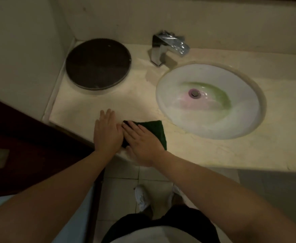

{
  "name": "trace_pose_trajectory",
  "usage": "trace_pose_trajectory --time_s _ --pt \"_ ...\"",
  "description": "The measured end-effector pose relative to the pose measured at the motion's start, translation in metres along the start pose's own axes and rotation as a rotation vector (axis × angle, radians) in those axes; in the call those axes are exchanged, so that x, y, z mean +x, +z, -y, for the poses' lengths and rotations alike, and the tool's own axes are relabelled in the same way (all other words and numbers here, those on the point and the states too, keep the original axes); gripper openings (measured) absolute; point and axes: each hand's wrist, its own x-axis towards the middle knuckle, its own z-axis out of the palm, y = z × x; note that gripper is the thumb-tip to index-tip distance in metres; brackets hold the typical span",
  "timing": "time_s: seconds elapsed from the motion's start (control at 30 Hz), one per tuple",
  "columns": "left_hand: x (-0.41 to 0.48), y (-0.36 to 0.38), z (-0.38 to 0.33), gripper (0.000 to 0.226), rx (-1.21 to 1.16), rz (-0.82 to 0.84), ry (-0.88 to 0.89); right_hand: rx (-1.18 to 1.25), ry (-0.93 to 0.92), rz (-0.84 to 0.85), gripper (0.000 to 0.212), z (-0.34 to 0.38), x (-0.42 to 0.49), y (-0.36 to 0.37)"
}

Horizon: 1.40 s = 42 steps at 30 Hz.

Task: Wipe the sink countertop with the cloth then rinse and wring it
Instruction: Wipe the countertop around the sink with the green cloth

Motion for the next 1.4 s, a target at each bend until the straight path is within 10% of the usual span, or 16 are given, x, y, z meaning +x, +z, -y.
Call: trace_pose_trajectory --time_s 0.27,0.6,1.03,1.27,1.4 --pt "0.001 0.017 0.013 0.071 0.189 0.073 -0.091 0.063 0.585 -0.150 0.065 -0.063 0.059 -0.027" --pt "0.005 0.020 0.015 0.071 0.208 0.078 -0.077 0.018 0.044 -0.044 0.069 -0.028 0.032 -0.019" --pt "0.006 0.019 0.011 0.072 0.209 0.069 -0.098 0.103 0.619 -0.284 0.062 -0.112 0.147 -0.041" --pt "0.015 0.009 -0.013 0.069 0.081 0.083 -0.068 0.512 0.388 -0.459 0.043 -0.069 0.043 -0.043" --pt "0.065 0.007 -0.077 0.066 -0.071 0.064 0.052 0.977 0.819 -0.656 0.033 -0.121 0.019 -0.072"
